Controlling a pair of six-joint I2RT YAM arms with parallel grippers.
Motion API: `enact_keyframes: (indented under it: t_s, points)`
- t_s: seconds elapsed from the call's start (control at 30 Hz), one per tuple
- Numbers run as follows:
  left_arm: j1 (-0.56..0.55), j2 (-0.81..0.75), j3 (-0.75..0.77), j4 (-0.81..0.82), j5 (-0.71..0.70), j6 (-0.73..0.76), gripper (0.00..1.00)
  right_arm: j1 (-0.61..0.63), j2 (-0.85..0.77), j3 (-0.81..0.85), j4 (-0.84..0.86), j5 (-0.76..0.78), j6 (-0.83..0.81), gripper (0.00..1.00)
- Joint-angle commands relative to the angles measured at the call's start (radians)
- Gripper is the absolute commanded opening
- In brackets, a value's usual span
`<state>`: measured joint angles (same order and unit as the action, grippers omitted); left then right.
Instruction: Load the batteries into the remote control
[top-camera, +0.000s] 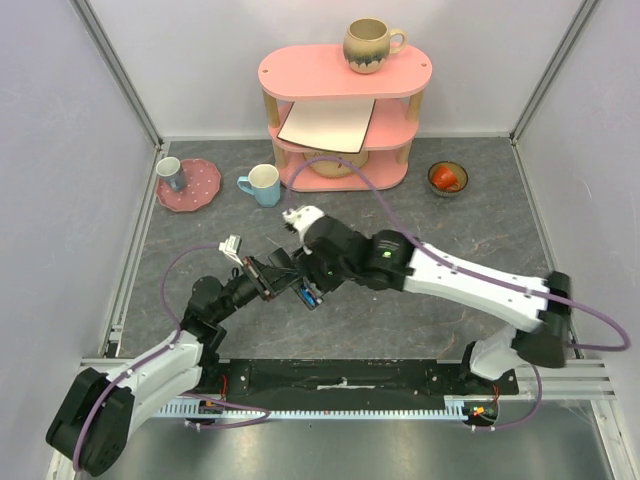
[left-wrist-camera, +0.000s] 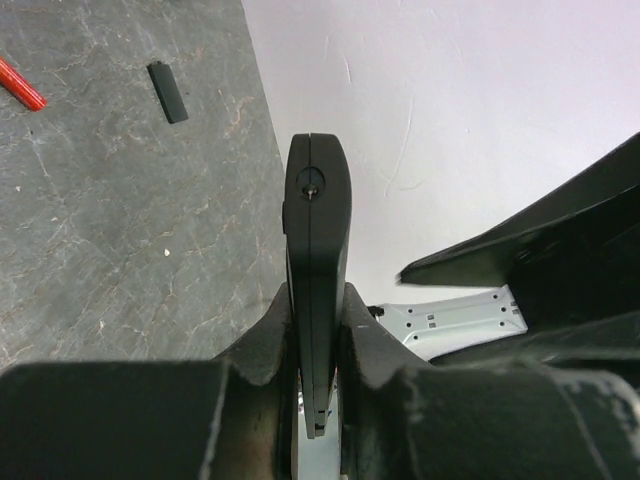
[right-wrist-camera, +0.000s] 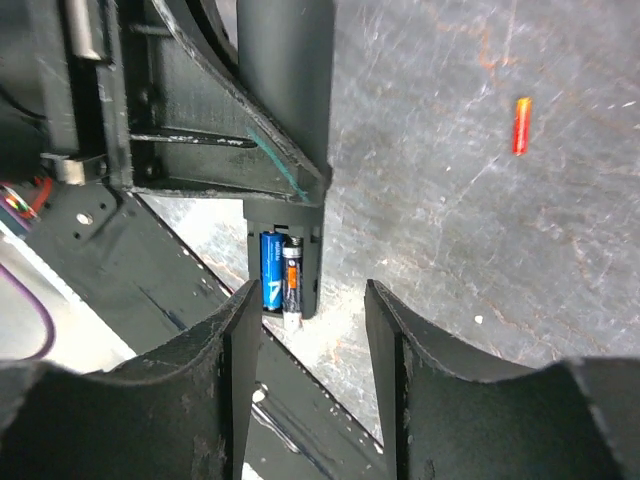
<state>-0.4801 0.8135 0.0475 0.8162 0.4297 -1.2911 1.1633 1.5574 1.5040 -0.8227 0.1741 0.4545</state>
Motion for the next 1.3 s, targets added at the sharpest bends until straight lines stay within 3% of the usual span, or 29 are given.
enact_keyframes:
  t_s: [0.0,0.27,0.53,0.9,1.27]
  points:
    - [-0.005,0.033,0.054,0.021,0.052,-0.054,0.02,-0.045,-0.233,-0.159,0.239,0.01,-0.003,0.53]
    - [-0.005,0.213,0.114,0.207,0.193,-0.164,0.02,-0.077,-0.539,-0.493,0.531,0.018,-0.033,0.67]
    - [-0.005,0.26,0.149,0.302,0.228,-0.2,0.02,-0.108,-0.724,-0.758,0.761,-0.152,-0.011,0.78]
    - [-0.005,0.208,0.17,0.224,0.225,-0.175,0.02,-0.109,-0.711,-0.866,0.912,-0.304,-0.007,0.75]
    - [-0.005,0.202,0.163,0.227,0.227,-0.174,0.02,-0.109,-0.66,-0.878,0.936,-0.314,-0.01,0.66]
